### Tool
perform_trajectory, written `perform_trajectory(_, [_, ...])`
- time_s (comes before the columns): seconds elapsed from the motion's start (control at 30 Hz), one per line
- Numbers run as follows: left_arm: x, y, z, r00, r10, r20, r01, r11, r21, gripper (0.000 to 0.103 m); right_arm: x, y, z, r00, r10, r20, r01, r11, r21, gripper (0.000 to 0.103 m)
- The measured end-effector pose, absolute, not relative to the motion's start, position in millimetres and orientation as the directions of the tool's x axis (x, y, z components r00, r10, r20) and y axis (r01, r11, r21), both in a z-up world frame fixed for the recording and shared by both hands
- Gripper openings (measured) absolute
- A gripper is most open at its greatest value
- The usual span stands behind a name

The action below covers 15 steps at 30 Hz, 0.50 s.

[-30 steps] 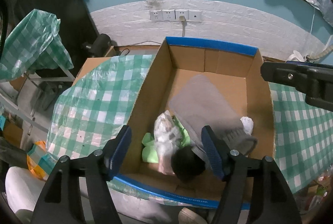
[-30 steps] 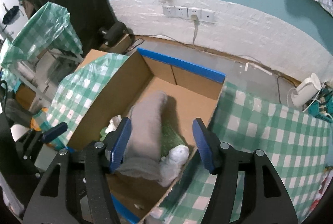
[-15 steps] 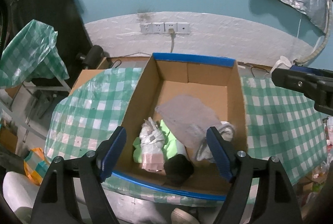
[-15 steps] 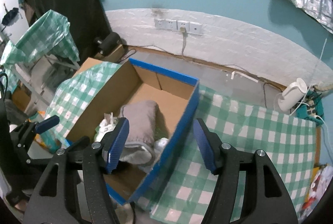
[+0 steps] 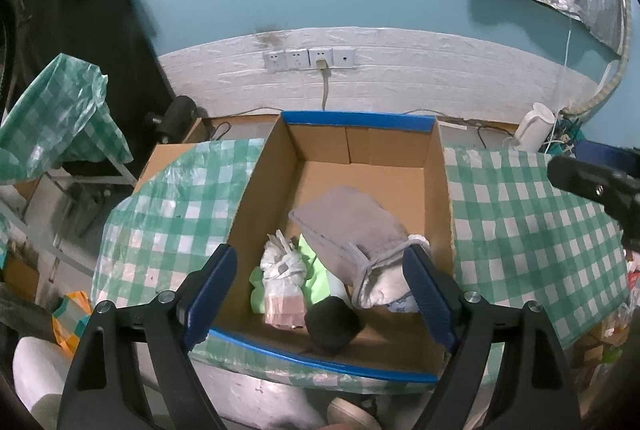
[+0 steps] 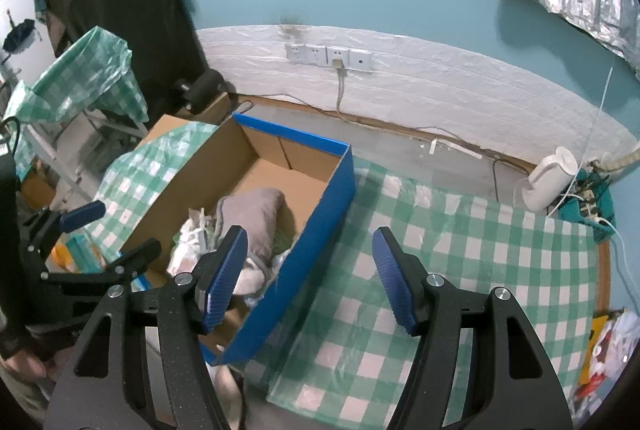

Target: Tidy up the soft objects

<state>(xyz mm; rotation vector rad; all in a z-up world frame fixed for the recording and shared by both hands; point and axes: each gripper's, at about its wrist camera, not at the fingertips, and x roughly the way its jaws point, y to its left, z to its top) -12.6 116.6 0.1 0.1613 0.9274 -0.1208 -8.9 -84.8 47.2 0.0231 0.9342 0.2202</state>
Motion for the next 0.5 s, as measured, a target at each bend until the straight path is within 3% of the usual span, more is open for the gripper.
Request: perform_trajectory(0.5, [-12.3,108.1,-1.1,0.598,-0.007,-0.802,0.173,0.977,0.121,0.087,-15.6,-88.6,49.9,0.581,0.199,-0.789,-0.185,0.977,0.110,0.065])
